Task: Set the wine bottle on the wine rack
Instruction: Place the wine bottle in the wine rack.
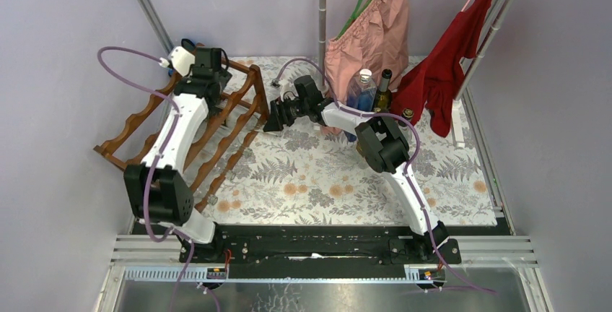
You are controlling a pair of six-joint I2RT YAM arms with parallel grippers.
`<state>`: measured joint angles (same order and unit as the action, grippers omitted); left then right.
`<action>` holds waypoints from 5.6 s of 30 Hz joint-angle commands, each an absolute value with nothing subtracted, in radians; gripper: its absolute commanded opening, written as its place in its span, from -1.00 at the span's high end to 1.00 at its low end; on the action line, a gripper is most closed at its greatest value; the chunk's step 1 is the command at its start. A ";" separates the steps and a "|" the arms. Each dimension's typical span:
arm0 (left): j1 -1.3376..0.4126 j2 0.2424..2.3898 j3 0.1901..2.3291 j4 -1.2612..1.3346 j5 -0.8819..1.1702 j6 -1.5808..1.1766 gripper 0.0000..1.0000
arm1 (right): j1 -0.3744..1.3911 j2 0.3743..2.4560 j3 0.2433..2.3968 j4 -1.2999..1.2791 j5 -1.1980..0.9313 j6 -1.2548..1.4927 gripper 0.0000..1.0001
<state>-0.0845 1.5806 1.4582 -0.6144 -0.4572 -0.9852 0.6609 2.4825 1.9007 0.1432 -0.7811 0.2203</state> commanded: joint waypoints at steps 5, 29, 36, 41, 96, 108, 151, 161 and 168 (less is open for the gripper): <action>-0.081 1.354 1.503 -0.605 -0.458 -0.457 -0.38 | 0.670 2.462 2.016 0.063 -0.830 0.082 -0.28; -0.089 1.169 1.477 -0.675 -0.116 -0.117 -0.40 | 0.718 2.523 2.086 -0.127 -0.778 -0.050 0.07; -0.089 1.140 1.447 -0.684 -0.125 -0.090 -0.41 | 0.718 2.513 2.052 -0.079 -0.866 0.020 0.74; -0.088 1.132 1.444 -0.683 -0.112 -0.088 -0.42 | 0.701 2.459 1.889 0.202 -0.938 0.283 1.00; -0.089 1.254 1.497 -0.664 -0.026 -0.040 -0.45 | 0.708 2.444 1.596 1.255 -0.639 1.117 1.00; -0.088 1.255 1.486 -0.663 -0.020 -0.045 -0.45 | 0.730 2.465 1.669 1.117 -0.592 1.071 1.00; -0.088 1.156 1.511 -0.626 0.037 -0.090 -0.46 | 0.753 2.392 1.857 0.179 -0.575 0.263 -0.70; -0.089 1.130 1.507 -0.637 0.040 -0.089 -0.47 | 0.754 2.315 1.786 0.115 -0.527 0.095 -0.66; -0.088 1.117 1.488 -0.622 0.045 -0.088 -0.47 | 0.753 2.255 1.687 0.086 -0.536 -0.023 -0.57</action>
